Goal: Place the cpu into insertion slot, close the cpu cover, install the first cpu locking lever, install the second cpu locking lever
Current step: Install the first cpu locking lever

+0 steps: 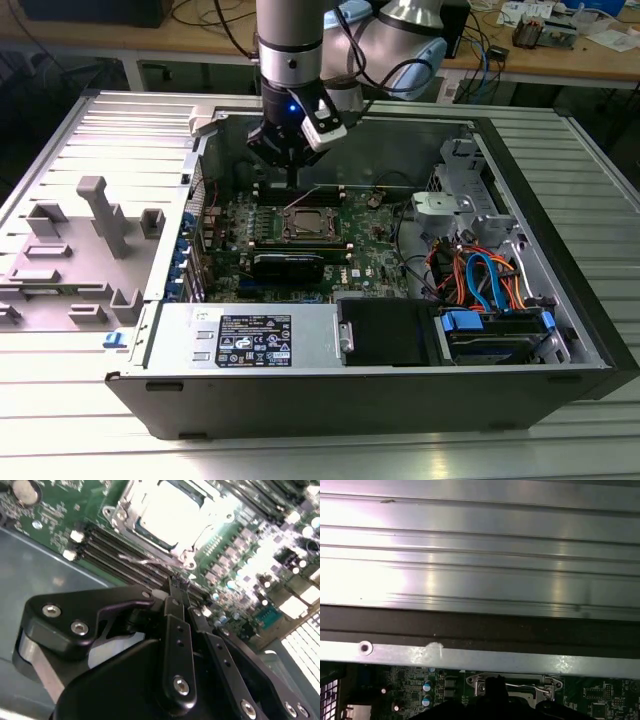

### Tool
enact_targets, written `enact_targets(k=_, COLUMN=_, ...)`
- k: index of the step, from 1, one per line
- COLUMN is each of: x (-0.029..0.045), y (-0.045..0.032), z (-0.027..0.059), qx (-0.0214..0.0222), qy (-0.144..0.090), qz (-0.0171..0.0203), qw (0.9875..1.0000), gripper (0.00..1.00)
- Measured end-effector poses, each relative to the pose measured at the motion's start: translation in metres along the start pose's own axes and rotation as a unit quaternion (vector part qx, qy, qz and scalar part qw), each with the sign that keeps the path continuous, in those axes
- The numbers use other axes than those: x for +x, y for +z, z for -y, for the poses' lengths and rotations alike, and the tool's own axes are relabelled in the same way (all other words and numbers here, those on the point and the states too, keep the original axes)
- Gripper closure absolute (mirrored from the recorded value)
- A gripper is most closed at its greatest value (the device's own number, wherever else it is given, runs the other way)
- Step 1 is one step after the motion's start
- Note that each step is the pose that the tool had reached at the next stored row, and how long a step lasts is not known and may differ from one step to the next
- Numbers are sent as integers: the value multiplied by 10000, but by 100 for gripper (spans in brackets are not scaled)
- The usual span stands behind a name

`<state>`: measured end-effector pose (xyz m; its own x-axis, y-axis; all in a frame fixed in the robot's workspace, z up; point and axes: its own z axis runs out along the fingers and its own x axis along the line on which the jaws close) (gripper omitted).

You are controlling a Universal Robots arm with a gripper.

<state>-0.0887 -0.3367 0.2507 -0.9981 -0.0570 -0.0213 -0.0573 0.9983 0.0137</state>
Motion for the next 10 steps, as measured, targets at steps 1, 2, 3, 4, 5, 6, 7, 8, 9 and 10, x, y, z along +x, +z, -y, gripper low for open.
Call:
enact_targets(k=1, x=-8, y=15, z=0, qx=1, qy=0, qz=0, qw=10000, gripper=89)
enact_targets(k=2, x=-13, y=29, z=1, qx=2, qy=0, qz=0, qw=10000, gripper=89)
enact_targets(k=3, x=-24, y=69, z=3, qx=3, qy=0, qz=0, qw=10000, gripper=89)
enact_targets(k=4, x=-36, y=107, z=4, qx=3, qy=0, qz=-1, qw=10000, gripper=89)
enact_targets(k=5, x=-51, y=138, z=5, qx=3, qy=0, qz=0, qw=10000, gripper=89)
enact_targets(k=6, x=-61, y=152, z=6, qx=3, qy=0, qz=0, qw=10000, gripper=89)
enact_targets(k=7, x=-73, y=164, z=6, qx=3, qy=0, qz=0, qw=10000, gripper=89)
enact_targets(k=8, x=-98, y=176, z=8, qx=7, qy=0, qz=-1, qw=10000, gripper=89)
enact_targets(k=9, x=-107, y=177, z=8, qx=9, qy=0, qz=-1, qw=10000, gripper=89)
enact_targets(k=10, x=-116, y=177, z=8, qx=10, qy=0, qz=-1, qw=10000, gripper=89)
